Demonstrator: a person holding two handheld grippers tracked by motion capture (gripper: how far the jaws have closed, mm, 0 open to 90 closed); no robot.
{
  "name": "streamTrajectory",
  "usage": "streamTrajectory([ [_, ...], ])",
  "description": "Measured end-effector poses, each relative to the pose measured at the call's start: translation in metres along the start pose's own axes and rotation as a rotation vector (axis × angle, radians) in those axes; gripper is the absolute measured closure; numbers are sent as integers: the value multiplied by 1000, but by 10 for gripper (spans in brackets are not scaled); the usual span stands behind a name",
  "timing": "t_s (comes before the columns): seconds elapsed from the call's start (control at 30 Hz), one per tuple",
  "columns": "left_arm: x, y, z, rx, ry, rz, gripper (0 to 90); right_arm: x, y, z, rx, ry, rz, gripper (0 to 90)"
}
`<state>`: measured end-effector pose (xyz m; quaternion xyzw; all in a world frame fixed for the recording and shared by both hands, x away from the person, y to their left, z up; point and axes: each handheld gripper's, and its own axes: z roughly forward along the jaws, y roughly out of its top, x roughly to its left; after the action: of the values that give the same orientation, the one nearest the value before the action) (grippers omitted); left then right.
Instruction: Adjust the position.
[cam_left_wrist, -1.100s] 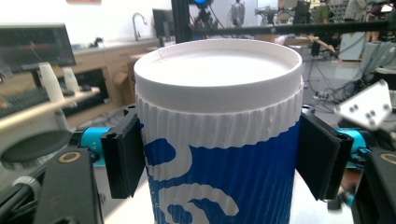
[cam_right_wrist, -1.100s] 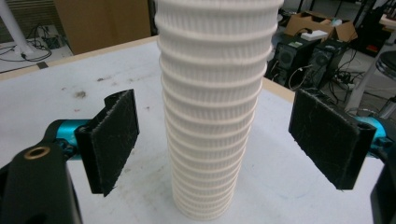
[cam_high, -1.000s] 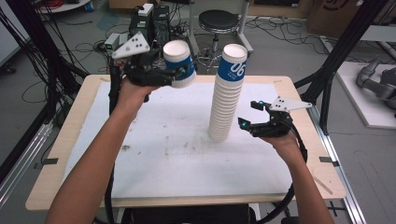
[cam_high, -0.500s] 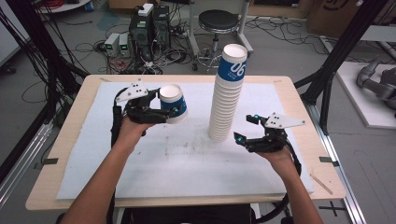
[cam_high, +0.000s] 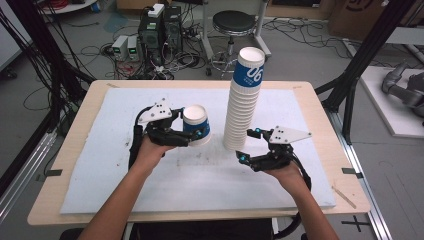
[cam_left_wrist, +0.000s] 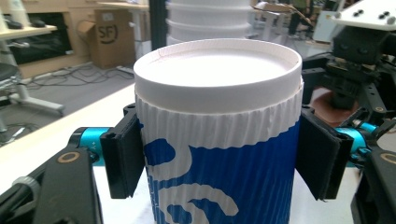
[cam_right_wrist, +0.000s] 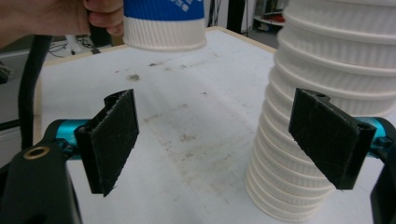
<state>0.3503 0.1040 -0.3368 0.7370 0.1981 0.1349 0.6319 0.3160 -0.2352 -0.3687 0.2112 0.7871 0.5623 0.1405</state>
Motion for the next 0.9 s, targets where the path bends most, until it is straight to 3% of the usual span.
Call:
streamTrajectory([
  [0.07,-7,-3,6,22,-22,2,270,3,0,3,-3,10,-9,163],
  [0.3,-21,-3,21,24,-62,16,271,13,4,21,-26,54,6,163],
  [0.43,-25,-2,28,15,-89,14,271,20,7,34,-9,62,-18,162],
  [0.6,-29,-2,33,12,-124,5,277,21,8,47,-18,65,14,143],
  [0.63,-28,-2,34,9,-131,0,277,20,9,52,-33,99,27,143],
  [0.67,-28,-2,34,10,-137,0,277,20,9,54,-33,100,29,144],
  [0.77,-28,-2,33,24,-142,10,276,20,10,56,-25,113,14,177],
  [0.83,-28,-3,33,45,-146,-2,266,21,13,54,23,91,-53,244],
  [0.87,-28,-3,33,45,-146,-2,257,21,13,54,23,91,-53,244],
  [0.9,-27,-2,33,68,-144,12,250,20,15,53,57,86,-85,271],
])
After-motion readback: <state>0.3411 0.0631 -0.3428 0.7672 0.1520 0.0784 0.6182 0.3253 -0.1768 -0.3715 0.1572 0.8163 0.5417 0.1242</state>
